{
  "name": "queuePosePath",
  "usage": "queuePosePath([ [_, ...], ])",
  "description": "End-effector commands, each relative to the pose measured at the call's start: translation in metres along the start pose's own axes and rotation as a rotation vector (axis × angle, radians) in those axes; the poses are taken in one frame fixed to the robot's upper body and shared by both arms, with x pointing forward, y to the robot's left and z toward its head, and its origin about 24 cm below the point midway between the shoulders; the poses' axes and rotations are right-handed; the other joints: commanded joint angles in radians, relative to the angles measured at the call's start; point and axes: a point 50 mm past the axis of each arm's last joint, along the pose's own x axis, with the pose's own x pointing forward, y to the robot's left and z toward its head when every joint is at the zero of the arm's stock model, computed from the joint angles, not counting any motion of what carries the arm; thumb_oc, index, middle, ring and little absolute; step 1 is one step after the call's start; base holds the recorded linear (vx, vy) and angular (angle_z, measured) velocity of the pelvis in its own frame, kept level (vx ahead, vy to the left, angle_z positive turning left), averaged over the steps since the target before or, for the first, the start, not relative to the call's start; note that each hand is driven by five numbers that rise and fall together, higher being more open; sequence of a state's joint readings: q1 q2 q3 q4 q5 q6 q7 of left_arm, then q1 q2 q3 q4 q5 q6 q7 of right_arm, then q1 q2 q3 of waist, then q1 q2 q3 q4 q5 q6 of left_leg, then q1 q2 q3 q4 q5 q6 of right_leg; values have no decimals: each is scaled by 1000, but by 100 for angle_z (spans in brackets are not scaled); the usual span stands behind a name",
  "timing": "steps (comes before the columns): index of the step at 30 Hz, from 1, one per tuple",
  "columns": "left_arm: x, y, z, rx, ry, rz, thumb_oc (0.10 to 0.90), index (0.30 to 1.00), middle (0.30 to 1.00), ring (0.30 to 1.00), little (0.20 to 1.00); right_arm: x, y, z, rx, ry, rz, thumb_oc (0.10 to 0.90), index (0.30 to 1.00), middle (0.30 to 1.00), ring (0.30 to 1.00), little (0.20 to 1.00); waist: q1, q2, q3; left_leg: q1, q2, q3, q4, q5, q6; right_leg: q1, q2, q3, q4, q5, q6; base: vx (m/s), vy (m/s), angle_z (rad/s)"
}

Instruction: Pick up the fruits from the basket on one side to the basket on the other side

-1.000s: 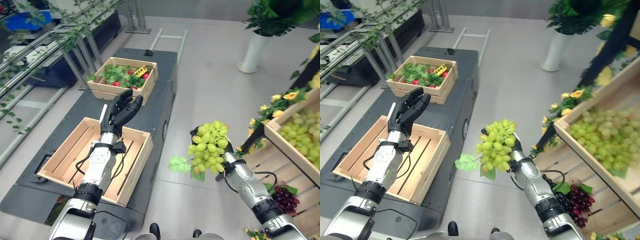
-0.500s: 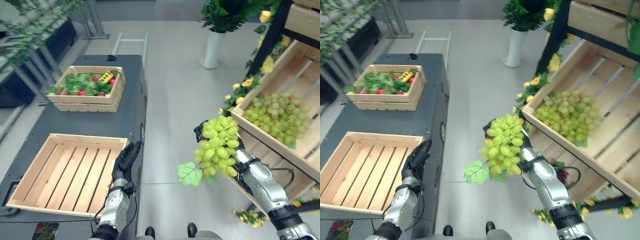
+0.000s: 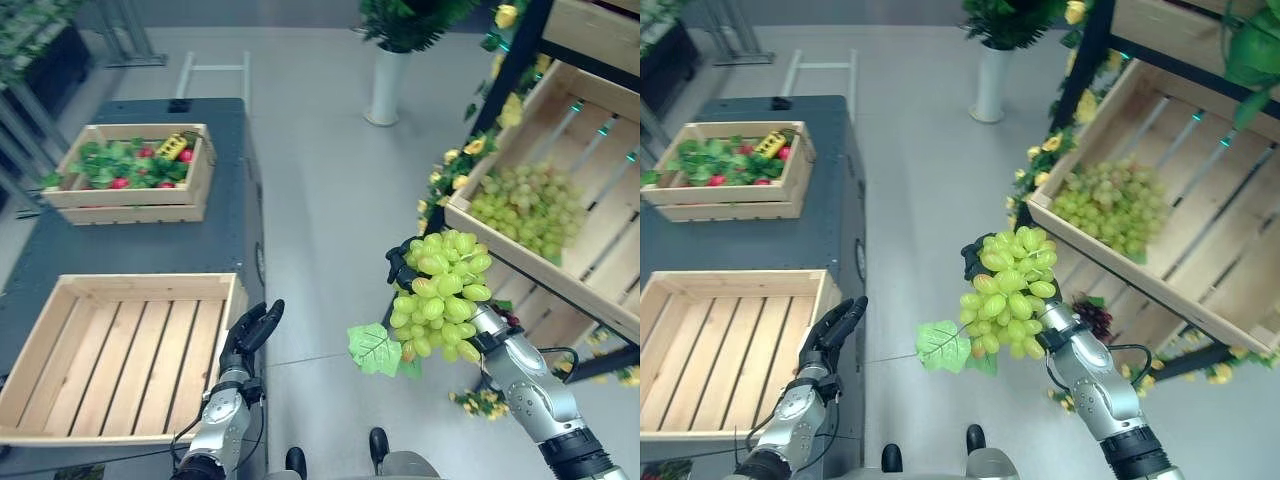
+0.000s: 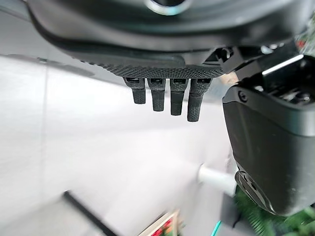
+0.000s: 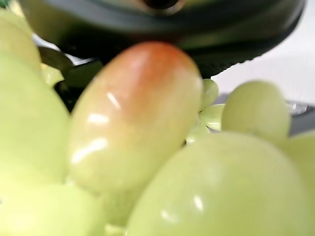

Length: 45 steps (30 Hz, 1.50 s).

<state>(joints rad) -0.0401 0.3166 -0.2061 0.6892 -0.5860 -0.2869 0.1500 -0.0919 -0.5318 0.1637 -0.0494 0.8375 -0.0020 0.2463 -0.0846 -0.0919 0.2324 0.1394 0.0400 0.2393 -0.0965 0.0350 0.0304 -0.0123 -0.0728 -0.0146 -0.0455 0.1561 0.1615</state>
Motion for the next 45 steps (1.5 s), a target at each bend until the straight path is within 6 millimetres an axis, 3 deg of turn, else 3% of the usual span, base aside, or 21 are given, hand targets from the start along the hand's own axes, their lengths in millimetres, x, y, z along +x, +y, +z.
queuePosePath([
  [1, 13, -4, 37, 6, -163, -54, 800, 900, 900, 900, 900, 16, 10, 104, -120, -401, 195, 400, 300, 300, 300, 300, 12, 29, -49, 0, -14, -10, 49, -149, 12, -1, -15, -89, 144, -142, -13, -15, -80, -49],
  [7, 11, 5, 18, -94, -83, 22, 800, 900, 900, 900, 900, 10, 5, 131, -207, -431, 189, 400, 300, 300, 300, 300, 4, 8, -95, 16, -13, 0, 31, -153, -14, 93, -2, -69, -33, -127, -34, 53, -73, -19],
  [11, 5, 4, 0, -98, -35, 8, 800, 900, 900, 900, 900, 3, 4, 147, -233, -438, 185, 400, 300, 300, 300, 300, -14, 8, -114, 34, -13, 5, 16, -155, -22, 104, 7, -60, -33, -135, -41, 69, -5, 0],
  [16, 2, 2, -7, -86, -20, -6, 800, 900, 900, 900, 900, -3, -4, 162, -301, -452, 125, 400, 300, 300, 300, 300, -28, 4, -130, 48, -15, 8, 11, -162, -25, 114, 11, -51, -36, -141, -44, 55, 12, -2],
  [26, 5, -7, -2, -10, -30, -66, 800, 900, 900, 900, 900, -13, -71, 195, -355, -424, -253, 400, 300, 300, 300, 300, -31, -10, -152, 57, -13, -1, 14, -169, -25, 123, 22, -36, -38, -146, -48, 13, 3, -4],
  [31, 5, -8, -7, -2, -7, -83, 800, 900, 900, 900, 900, -24, -107, 215, -273, -390, -410, 400, 300, 300, 300, 300, -19, -20, -162, 57, -8, -9, 10, -165, -30, 127, 32, -38, -42, -148, -55, 11, -7, -2],
  [37, 1, -10, -13, 12, 9, -92, 800, 900, 900, 900, 900, -44, -142, 230, -315, -297, -629, 400, 300, 300, 300, 300, 2, -30, -169, 51, -5, -22, 9, -162, -36, 129, 35, -48, -42, -151, -60, 0, 0, 0],
  [45, -1, -11, -16, 40, 22, -116, 800, 900, 900, 900, 900, -66, -168, 252, -388, -175, -870, 400, 300, 300, 300, 300, 39, -41, -163, 47, -6, -45, 9, -156, -38, 135, 36, -69, -42, -152, -65, -2, -1, 1],
])
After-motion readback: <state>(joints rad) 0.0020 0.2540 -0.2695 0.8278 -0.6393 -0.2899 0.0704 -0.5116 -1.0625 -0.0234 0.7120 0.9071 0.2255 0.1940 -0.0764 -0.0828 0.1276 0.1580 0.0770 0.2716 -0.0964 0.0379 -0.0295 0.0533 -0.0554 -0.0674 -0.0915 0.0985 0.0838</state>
